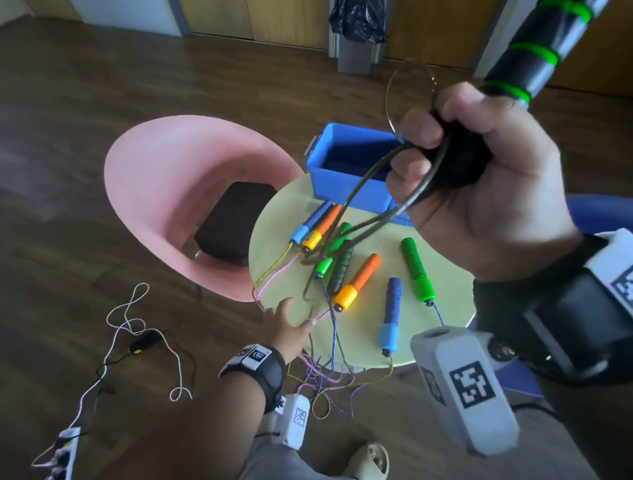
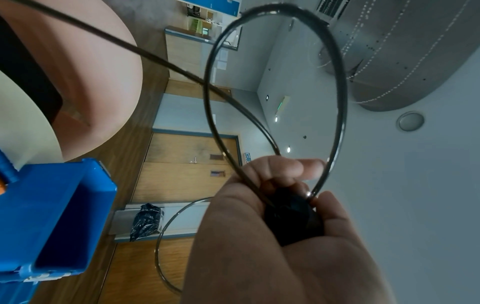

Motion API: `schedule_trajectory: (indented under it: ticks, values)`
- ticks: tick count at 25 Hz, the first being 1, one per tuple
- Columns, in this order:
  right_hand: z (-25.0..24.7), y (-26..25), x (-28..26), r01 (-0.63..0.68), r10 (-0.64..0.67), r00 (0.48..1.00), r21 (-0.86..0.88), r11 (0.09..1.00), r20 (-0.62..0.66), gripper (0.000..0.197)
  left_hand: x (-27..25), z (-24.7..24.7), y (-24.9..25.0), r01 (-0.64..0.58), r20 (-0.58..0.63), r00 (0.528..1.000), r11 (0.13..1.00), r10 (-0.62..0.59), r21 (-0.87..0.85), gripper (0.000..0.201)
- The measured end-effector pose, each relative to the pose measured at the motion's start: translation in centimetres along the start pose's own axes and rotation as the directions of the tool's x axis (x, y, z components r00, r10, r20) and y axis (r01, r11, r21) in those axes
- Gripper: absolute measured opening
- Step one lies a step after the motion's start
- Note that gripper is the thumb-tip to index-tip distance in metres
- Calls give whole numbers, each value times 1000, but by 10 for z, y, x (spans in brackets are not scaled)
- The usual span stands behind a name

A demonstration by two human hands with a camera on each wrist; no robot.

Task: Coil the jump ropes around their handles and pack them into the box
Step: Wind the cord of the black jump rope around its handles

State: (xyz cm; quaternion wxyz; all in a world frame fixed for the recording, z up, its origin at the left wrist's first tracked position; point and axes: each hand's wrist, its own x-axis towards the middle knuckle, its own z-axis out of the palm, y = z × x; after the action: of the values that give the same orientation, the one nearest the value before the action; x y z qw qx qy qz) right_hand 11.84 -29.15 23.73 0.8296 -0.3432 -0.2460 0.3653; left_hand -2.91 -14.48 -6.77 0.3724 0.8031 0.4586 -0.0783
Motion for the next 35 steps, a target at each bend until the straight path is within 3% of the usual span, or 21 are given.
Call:
schedule_trajectory:
  ticks: [1, 3, 5, 8, 11, 12, 13, 14, 16, 18, 20, 22, 25, 27, 29, 30, 31, 32, 33, 34, 35]
  values:
    - [-4, -1, -1, 9, -10, 1000, -16, 1000, -8, 14, 1, -2, 3, 3, 16, 1000, 1000, -2, -22, 27]
    - [-17, 1, -2, 39, -45, 998, -106, 994, -54, 14, 2, -6, 6, 2, 24, 1000, 990, 1, -143, 31]
    - [-38, 8, -5, 16, -55, 993, -353, 936, -101, 14, -4, -17, 15, 19, -16, 1000, 932, -26, -362, 34]
    - [-71, 28, -17, -185, 163, 981, -766, 615, -106, 19, -21, -49, 36, -41, -113, 993, 797, -34, -602, 26]
    - [-93, 65, -29, -312, 389, 902, -906, 288, -187, 20, -43, -86, 66, -135, -145, 989, 649, 38, -749, 24]
    - [-94, 78, -33, -301, 424, 885, -931, 206, -192, 19, -50, -96, 77, -138, -127, 990, 588, 61, -797, 25]
    - [-95, 92, -36, -273, 448, 879, -944, 187, -166, 20, -57, -105, 87, -130, -102, 991, 529, 82, -838, 27]
    - [-95, 103, -38, -253, 456, 881, -940, 231, -125, 19, -63, -112, 98, -119, -80, 992, 479, 101, -870, 28]
    - [-89, 116, -40, -289, 460, 886, -835, 468, -49, 8, -69, -125, 113, -104, -59, 990, 393, 126, -913, 27]
    - [-83, 118, -39, -385, 487, 873, -644, 661, -22, 10, -67, -133, 118, -84, -60, 995, 334, 82, -939, 26]
    - [-81, 114, -37, -446, 519, 854, -499, 743, 10, 11, -66, -138, 118, -63, -57, 998, 283, 29, -957, 27]
    - [-77, 107, -31, -444, 524, 851, -492, 749, 30, 9, -66, -139, 111, -42, -34, 999, 250, 36, -967, 27]
    - [-67, 98, -24, -416, 462, 886, -386, 823, 31, 16, -64, -133, 86, -68, -68, 998, 289, 12, -955, 40]
    - [-58, 89, -18, -393, 405, 914, -252, 884, -7, 20, -54, -123, 59, -141, -186, 979, 364, -90, -921, 32]
    - [-50, 83, -14, -351, 349, 936, -133, 927, -37, 19, -50, -108, 40, -128, -193, 980, 561, -57, -818, 12]
    - [-46, 81, -13, -328, 325, 945, -88, 941, -44, 19, -52, -96, 34, -113, -96, 993, 713, 65, -692, 27]
    - [-42, 79, -11, -303, 301, 952, -47, 952, -48, 20, -53, -82, 28, -111, 96, 976, 829, 194, -548, 37]
    - [-38, 76, -9, -278, 277, 959, -10, 960, -56, 20, -56, -67, 24, -130, 302, 917, 912, 259, -389, 36]
    - [-35, 72, -6, -250, 251, 966, 24, 968, -67, 21, -57, -52, 20, -159, 430, 866, 956, 254, -245, 26]
    - [-34, 67, -4, -218, 221, 972, 56, 974, -78, 21, -55, -42, 14, -189, 457, 863, 977, 214, -99, 15]
    - [-35, 61, -2, -180, 186, 978, 78, 981, -90, 21, -51, -38, 7, -166, 415, 899, 986, 140, 26, 20]
